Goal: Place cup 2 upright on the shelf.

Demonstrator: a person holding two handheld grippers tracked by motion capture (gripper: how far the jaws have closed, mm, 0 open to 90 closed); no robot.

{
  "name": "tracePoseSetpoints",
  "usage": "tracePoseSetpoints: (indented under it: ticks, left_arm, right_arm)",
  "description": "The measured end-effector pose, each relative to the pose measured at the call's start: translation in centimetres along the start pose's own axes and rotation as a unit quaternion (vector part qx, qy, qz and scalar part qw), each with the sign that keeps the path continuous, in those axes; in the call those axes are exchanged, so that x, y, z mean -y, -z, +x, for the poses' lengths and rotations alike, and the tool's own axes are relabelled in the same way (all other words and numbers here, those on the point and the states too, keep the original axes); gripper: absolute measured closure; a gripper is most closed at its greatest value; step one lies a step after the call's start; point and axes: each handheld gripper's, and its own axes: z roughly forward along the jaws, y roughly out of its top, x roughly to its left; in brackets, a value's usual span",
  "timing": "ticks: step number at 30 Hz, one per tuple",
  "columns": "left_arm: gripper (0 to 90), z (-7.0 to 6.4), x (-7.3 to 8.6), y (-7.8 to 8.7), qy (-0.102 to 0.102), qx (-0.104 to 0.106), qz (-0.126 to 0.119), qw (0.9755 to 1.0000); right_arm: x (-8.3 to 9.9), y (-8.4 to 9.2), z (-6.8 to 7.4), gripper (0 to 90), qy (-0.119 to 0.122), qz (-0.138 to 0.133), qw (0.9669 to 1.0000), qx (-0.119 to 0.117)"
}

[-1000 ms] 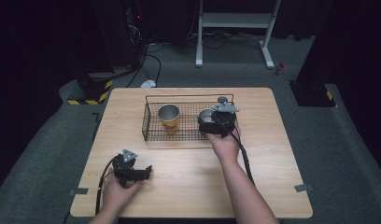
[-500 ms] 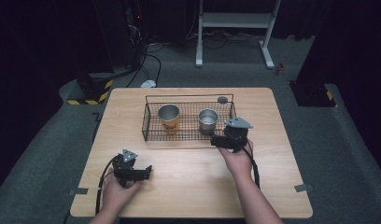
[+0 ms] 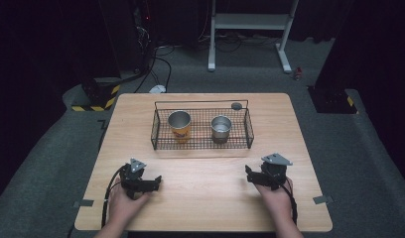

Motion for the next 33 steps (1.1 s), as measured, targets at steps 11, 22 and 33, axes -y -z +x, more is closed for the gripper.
tracePoseSetpoints:
  ticks: [11,22,33]
  left_arm:
    - [0.3,0.0,0.0,0.0,-0.001,0.0,-0.001,1.0]
    - [0.3,0.0,0.0,0.0,0.002,-0.001,-0.001,1.0]
    - [0.3,0.1,0.2,0.1,0.004,-0.002,-0.003,1.0]
  right_arm:
    - [3.2,0.5,-1.1,9.1,-0.006,0.059,0.9982,0.006]
    - [3.2,0.5,-1.1,9.4,-0.008,0.059,0.9982,0.009]
    - [3.2,0.4,-1.0,9.4,-0.013,0.059,0.9981,0.013]
